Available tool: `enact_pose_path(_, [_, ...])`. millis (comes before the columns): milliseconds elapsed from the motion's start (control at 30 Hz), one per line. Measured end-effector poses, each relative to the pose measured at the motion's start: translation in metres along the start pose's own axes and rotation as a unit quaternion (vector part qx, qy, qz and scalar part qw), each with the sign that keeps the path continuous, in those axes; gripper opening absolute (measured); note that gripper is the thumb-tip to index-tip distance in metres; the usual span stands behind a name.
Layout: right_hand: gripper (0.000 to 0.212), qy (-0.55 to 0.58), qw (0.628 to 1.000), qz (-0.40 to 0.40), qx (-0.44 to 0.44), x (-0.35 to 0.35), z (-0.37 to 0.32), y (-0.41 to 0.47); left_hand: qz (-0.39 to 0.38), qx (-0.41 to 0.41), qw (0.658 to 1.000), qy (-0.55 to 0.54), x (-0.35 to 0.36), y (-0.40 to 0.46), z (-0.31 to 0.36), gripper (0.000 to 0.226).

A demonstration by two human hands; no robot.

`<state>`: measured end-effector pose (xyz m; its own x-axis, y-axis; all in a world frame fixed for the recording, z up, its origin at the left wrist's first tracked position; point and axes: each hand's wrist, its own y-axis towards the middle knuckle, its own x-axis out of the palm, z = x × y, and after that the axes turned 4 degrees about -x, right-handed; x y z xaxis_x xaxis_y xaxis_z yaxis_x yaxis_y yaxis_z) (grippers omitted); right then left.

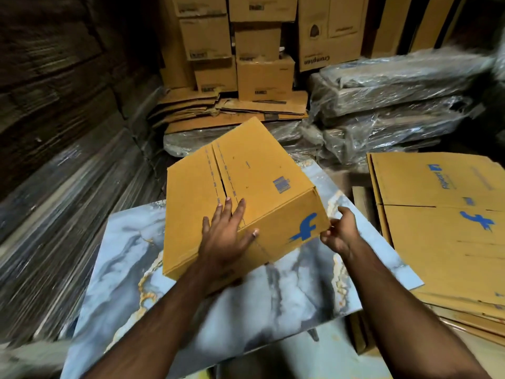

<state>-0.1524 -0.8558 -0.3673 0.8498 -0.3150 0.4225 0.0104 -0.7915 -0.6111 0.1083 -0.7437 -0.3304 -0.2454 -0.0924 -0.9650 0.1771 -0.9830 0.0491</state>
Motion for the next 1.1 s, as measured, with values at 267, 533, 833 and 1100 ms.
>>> enact_pose_path(267, [0.067, -0.041, 0.959, -0.282, -0.002, 0.101, 0.05, -0.056, 0.133, -0.035, 0.961, -0.238, -0.06, 0.01, -0.039, 0.078])
enact_pose_path(533, [0.048, -0.223, 0.904, -0.283, -0.229, 0.16, 0.066, -0.085, 0.213, -0.097, 0.897, -0.374, -0.099, 0.026, -0.063, 0.068])
enact_pose_path(833, [0.083, -0.515, 0.662, -0.237, -0.49, 0.195, 0.004, -0.089, 0.105, -0.184, 0.583, -0.784, -0.045, 0.029, -0.046, 0.067])
enact_pose_path(1100, [0.076, -0.643, 0.504, -0.267, -0.511, 0.168, 0.04, -0.067, -0.04, -0.416, 0.35, -0.838, -0.001, -0.002, -0.021, 0.076])
